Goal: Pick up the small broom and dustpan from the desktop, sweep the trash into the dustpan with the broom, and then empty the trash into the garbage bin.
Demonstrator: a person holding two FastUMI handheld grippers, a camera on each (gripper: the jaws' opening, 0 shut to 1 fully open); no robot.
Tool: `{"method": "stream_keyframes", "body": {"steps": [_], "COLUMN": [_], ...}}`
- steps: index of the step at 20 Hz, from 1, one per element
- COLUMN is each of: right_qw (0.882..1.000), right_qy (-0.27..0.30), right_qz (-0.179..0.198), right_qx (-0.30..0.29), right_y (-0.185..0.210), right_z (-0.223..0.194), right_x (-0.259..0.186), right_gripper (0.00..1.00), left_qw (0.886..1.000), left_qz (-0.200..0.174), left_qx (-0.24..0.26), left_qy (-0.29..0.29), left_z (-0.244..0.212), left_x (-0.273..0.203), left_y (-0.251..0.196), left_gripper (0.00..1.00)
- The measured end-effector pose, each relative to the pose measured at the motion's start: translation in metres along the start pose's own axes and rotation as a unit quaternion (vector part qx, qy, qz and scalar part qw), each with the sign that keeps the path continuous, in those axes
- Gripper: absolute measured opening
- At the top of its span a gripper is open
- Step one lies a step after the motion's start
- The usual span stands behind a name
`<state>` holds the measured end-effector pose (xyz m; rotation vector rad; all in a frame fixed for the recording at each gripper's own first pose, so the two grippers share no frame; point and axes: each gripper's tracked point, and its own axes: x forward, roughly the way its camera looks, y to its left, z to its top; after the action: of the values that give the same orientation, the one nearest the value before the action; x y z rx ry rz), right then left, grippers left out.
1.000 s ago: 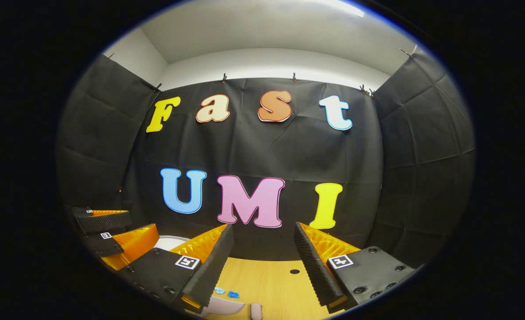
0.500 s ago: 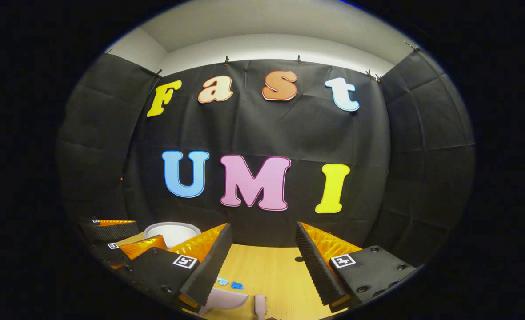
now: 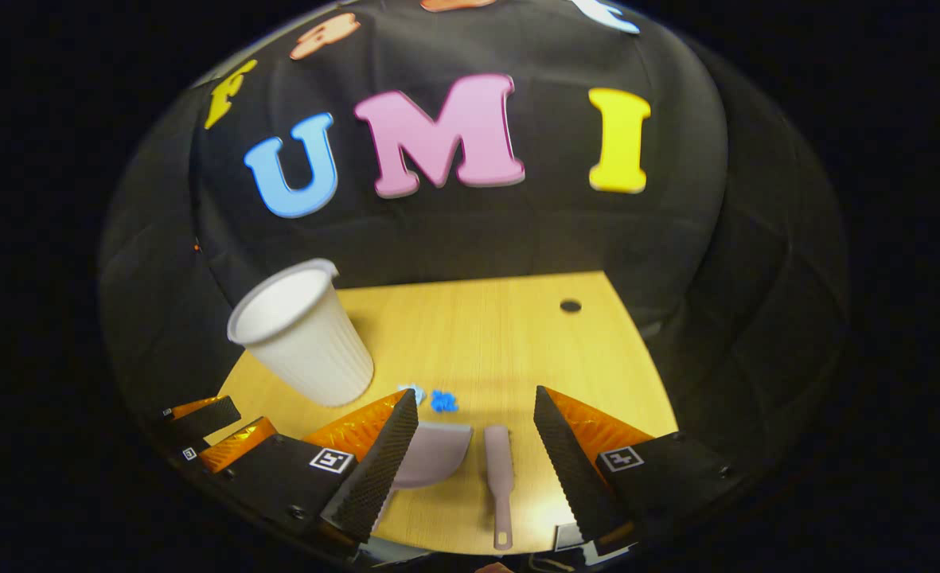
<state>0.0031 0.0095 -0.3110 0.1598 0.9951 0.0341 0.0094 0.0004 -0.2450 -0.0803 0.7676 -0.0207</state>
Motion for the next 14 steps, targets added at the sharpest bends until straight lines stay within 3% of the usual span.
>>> {"method": "stream_keyframes", "body": {"steps": [3, 4, 11, 14], "right_qw": [0.987, 0.98, 0.93, 0.917], "right_qy": [0.158, 0.194, 0.362, 0.395], "right_qz": [-0.021, -0.029, -0.059, -0.06], "right_qx": [0.013, 0.016, 0.015, 0.022], "right_y": [-0.023, -0.026, -0.032, -0.029], "right_z": [-0.061, -0.066, -0.099, -0.113], "right_x": [0.028, 0.029, 0.023, 0.024], "right_gripper": [0.92, 0.97, 0.97, 0.97], "left_qw": [0.988, 0.982, 0.929, 0.911], "left_qz": [-0.002, -0.001, -0.016, -0.017], "left_qx": [0.015, 0.008, 0.005, -0.006], "left_qy": [0.152, 0.188, 0.369, 0.412], "left_z": [-0.06, -0.075, -0.135, -0.121], "left_x": [0.025, 0.031, 0.063, 0.07], "left_y": [0.003, 0.003, 0.004, 0.006], "left_gripper": [0.84, 0.83, 0.83, 0.83]}}
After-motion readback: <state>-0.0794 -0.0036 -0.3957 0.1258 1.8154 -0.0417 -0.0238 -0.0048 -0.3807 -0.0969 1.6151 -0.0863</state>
